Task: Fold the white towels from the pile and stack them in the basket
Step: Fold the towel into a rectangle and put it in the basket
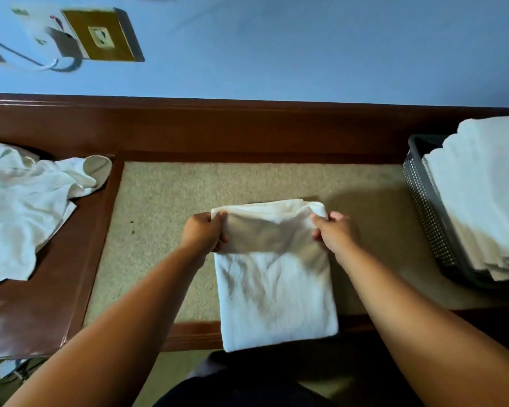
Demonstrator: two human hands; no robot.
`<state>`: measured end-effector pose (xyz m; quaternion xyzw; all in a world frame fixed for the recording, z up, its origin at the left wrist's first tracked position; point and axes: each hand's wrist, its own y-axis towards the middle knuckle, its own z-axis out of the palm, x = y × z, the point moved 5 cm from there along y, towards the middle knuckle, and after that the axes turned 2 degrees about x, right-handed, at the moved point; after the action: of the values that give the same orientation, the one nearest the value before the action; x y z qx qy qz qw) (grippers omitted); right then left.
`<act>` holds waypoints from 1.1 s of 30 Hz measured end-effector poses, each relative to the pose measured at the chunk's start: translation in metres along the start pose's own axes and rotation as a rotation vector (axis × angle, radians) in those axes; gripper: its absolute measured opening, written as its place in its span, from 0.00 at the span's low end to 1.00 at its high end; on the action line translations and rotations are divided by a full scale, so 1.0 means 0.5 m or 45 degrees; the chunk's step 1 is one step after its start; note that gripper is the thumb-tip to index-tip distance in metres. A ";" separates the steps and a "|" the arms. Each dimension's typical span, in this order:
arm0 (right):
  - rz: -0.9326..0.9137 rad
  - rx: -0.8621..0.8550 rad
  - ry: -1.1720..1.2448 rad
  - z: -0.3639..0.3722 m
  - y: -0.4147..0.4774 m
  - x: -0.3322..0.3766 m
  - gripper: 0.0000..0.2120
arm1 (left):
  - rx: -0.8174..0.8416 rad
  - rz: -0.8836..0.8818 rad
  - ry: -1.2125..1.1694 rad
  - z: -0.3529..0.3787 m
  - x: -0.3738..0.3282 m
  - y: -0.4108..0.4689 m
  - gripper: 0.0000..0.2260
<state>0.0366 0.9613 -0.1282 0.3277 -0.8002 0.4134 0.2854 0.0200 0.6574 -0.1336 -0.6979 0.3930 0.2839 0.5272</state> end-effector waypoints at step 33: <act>-0.071 0.225 0.491 0.008 0.091 0.132 0.06 | 0.326 0.320 -0.298 -0.007 -0.158 0.050 0.14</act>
<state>-0.0400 0.9591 -0.1037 0.2884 -0.6819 0.5289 0.4149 -0.0433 0.6701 -0.0816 -0.5329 0.4460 0.3742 0.6141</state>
